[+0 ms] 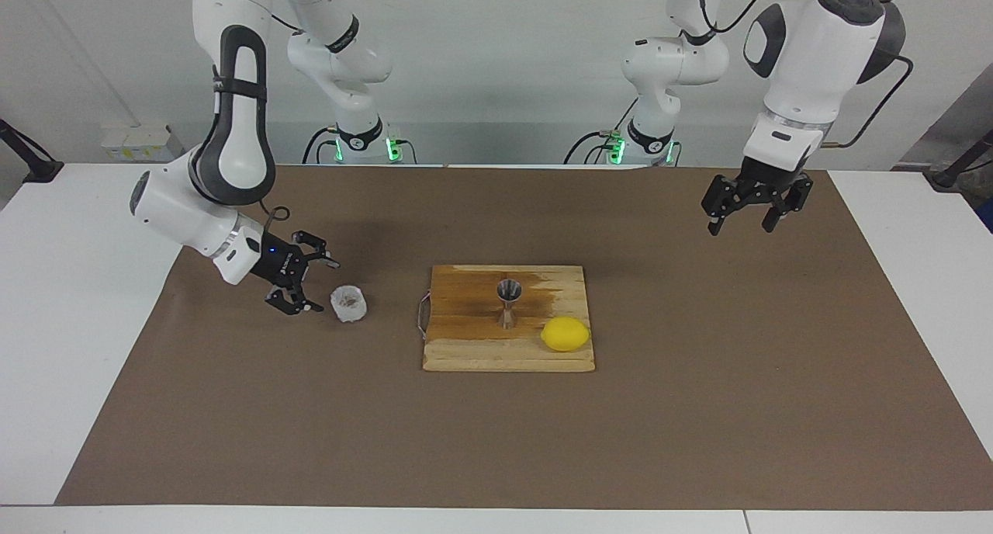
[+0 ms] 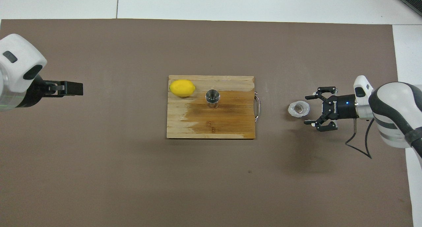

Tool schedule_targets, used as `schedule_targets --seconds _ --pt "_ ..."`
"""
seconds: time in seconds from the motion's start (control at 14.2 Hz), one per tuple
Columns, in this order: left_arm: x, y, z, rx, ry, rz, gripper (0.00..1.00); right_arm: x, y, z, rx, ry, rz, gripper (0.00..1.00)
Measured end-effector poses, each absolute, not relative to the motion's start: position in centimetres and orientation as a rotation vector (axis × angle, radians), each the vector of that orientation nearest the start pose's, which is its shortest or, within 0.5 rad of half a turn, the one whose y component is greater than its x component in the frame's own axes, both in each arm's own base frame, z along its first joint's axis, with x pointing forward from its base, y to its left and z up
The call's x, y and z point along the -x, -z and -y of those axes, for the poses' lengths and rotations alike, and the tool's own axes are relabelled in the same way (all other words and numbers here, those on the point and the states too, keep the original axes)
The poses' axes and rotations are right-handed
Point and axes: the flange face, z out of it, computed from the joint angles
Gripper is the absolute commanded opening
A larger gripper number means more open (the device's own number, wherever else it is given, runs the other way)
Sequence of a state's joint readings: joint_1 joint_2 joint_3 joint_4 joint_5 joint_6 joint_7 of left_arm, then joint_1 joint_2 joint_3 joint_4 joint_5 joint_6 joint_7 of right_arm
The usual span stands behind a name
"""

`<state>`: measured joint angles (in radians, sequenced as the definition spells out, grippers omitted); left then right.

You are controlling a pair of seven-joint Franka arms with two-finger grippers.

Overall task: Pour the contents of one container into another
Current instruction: 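Close the right gripper around the small white cup, then lift the white cup with the right gripper over the metal cup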

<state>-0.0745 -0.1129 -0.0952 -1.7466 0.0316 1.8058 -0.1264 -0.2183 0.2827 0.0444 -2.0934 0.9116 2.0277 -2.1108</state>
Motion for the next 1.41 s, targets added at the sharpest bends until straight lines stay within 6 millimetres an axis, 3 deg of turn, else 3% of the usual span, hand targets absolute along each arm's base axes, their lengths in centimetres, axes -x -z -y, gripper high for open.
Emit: schedule_targets --seconds 0.14,0.35,0.42,0.49,0.56,0.63,0.92,1.06,1.41 --pt "-53.5 -65.0 9.1 3.111 0.236 -0.095 1.0 -55.4 -25.4 4.9 1.86 0.749 1.535 1.0" --pt "-54.5 -66.0 8.9 3.111 0.139 -0.137 1.0 -55.4 -24.7 4.7 1.833 0.769 1.571 1.0" --pt "-54.8 -65.8 8.9 3.11 0.109 -0.144 1.0 -55.4 -24.5 4.9 1.823 0.779 1.593 0.6" --pt "-54.9 -65.6 9.0 3.11 0.087 -0.149 1.0 -55.4 -24.3 5.1 1.821 0.788 1.613 0.35" --pt "-54.8 -65.5 9.0 3.109 0.072 -0.153 1.0 -55.4 -24.1 5.2 1.825 0.791 1.624 0.11" --pt "-54.6 -65.5 9.0 3.108 0.05 -0.154 1.0 -55.5 -23.9 5.3 1.833 0.793 1.631 0.01" --pt "-54.0 -65.6 8.8 3.105 0.013 -0.149 1.0 -55.8 -23.8 4.9 1.845 0.79 1.634 0.0" --pt "-54.0 -65.5 8.8 3.105 0.003 -0.149 1.0 -56.4 -24.4 3.6 1.868 0.768 1.596 0.0" --pt "-54.0 -65.3 8.2 3.104 -0.014 -0.134 1.0 -60.0 -31.0 -5.4 1.973 0.672 1.525 0.01"
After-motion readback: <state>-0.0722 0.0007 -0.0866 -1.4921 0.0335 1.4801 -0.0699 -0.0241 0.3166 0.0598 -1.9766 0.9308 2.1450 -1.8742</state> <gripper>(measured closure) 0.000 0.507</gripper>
